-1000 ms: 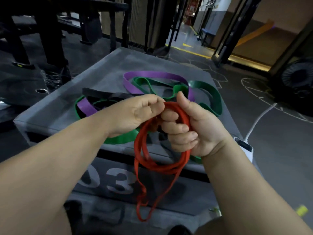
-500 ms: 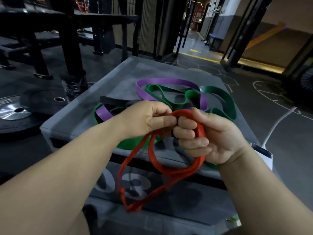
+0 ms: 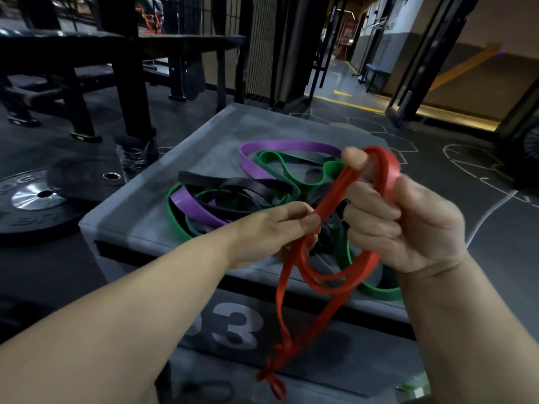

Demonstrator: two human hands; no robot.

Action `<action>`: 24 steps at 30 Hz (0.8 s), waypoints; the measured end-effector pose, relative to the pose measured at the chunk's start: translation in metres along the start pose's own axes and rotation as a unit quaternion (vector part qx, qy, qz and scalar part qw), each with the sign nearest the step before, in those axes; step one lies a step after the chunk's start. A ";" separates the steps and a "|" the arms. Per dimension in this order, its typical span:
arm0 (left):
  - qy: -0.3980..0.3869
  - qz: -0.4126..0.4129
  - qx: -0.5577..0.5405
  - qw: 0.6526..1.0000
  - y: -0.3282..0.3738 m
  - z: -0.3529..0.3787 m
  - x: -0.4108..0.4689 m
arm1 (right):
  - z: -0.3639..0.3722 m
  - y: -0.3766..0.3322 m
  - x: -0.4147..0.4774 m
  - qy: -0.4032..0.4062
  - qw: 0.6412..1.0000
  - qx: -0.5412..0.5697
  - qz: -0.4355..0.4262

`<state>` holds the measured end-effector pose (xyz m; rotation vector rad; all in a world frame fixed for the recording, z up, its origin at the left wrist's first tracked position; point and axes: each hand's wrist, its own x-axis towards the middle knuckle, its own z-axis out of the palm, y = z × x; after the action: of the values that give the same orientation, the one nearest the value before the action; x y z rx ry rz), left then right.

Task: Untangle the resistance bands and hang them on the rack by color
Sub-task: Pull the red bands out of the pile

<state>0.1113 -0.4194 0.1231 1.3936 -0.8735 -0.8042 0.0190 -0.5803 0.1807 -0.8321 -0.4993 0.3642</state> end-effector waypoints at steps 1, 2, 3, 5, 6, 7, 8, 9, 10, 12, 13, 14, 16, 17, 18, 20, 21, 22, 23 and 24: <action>-0.001 -0.011 -0.005 1.000 -0.001 0.002 0.001 | -0.001 -0.002 -0.001 0.014 1.000 0.002 -0.009; 0.000 -0.018 -0.011 1.000 -0.002 0.003 0.002 | -0.001 -0.003 -0.002 0.029 0.999 0.000 -0.022; 0.006 -0.021 -0.021 1.000 -0.003 0.004 0.003 | -0.001 -0.004 -0.003 0.045 0.998 -0.008 -0.036; 0.030 -0.019 -0.042 0.998 -0.004 0.004 0.005 | -0.001 -0.008 -0.004 0.074 0.995 -0.030 -0.058; 0.043 -0.015 -0.053 0.998 -0.004 0.005 0.005 | -0.001 -0.010 -0.004 0.084 0.993 -0.041 -0.066; 0.053 -0.008 -0.065 0.996 -0.004 0.005 0.006 | 0.000 -0.011 -0.004 0.087 0.992 -0.048 -0.074; 0.055 0.001 -0.078 0.995 -0.004 0.006 0.006 | 0.001 -0.011 -0.004 0.081 0.992 -0.049 -0.080; 0.053 0.007 -0.092 0.994 -0.003 0.007 0.006 | 0.001 -0.011 -0.004 0.066 0.993 -0.045 -0.085; 0.047 0.009 -0.101 0.994 -0.003 0.008 0.005 | 0.000 -0.009 -0.004 0.043 0.994 -0.038 -0.088; 0.036 -0.008 -0.097 0.995 -0.003 0.013 0.005 | -0.001 -0.008 -0.003 0.001 0.997 -0.014 -0.081; 0.032 -0.020 -0.083 0.996 -0.005 0.015 0.005 | 0.000 -0.008 -0.004 -0.004 0.997 -0.008 -0.080; 0.029 -0.028 -0.063 0.997 -0.007 0.017 0.006 | 0.002 -0.009 -0.004 -0.001 0.997 -0.005 -0.081; 0.022 -0.029 -0.017 0.999 -0.012 0.018 0.008 | 0.002 -0.013 -0.006 0.002 0.997 0.007 -0.074; 0.019 -0.028 -0.003 0.999 -0.013 0.018 0.008 | 0.003 -0.016 -0.007 0.018 0.997 -0.002 -0.079; 0.018 -0.026 0.000 1.000 -0.014 0.017 0.008 | 0.004 -0.020 -0.008 0.033 0.996 -0.009 -0.088; 0.016 -0.023 -0.006 1.000 -0.013 0.014 0.008 | 0.001 -0.026 -0.010 0.050 0.993 -0.003 -0.106; 0.017 -0.024 0.002 1.000 -0.012 0.012 0.007 | 0.003 -0.029 -0.011 0.066 0.991 -0.004 -0.114; 0.016 -0.029 0.026 0.999 -0.013 0.010 0.007 | 0.004 -0.032 -0.011 0.076 0.988 -0.003 -0.131; 0.013 -0.043 0.064 0.997 -0.016 0.009 0.007 | 0.004 -0.033 -0.013 0.094 0.984 -0.011 -0.151; 0.008 -0.068 0.110 0.992 -0.019 0.009 0.008 | 0.004 -0.036 -0.014 0.106 0.981 -0.012 -0.164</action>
<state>0.1075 -0.4309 0.1046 1.6661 -0.8818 -0.8163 0.0094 -0.6073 0.2064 -0.7850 -0.4335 -0.0340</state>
